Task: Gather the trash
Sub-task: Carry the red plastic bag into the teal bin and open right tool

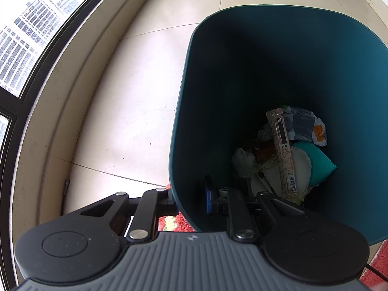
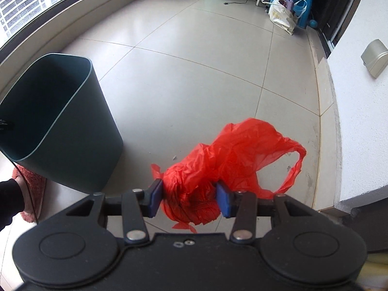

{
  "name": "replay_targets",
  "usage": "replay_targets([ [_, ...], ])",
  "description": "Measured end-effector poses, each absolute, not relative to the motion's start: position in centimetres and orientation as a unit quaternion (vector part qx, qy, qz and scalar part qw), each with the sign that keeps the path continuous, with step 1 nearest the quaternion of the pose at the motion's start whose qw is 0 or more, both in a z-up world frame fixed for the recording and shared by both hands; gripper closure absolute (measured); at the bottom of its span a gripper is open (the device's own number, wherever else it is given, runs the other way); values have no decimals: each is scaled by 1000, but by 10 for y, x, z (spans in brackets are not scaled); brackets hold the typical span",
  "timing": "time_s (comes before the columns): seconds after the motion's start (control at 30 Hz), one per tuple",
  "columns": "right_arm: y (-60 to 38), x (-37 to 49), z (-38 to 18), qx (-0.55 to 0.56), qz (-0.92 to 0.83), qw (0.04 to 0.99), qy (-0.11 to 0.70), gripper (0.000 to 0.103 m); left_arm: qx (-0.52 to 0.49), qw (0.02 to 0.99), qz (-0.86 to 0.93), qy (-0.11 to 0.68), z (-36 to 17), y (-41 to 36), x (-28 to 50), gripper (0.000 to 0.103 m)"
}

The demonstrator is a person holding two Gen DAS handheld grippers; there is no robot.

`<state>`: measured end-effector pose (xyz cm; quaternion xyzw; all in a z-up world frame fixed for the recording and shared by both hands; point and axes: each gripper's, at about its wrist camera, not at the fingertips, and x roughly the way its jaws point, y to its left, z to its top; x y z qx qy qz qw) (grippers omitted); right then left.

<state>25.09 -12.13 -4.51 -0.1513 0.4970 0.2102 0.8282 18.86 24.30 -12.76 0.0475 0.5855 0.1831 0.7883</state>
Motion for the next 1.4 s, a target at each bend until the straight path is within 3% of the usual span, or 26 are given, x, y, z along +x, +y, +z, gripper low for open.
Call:
replay_targets([
  [0.43,13,235,7,-199,360,808,423,58,34,798,173,576,-120,249,183,86],
  [0.77,106,228,-43,-248,418,760,430,58,12,804,162,572,-113,257,180,86],
  [1.4,131,248,-143,-299,415,699,500,54,4,804,155,574,-110,264,180,86],
])
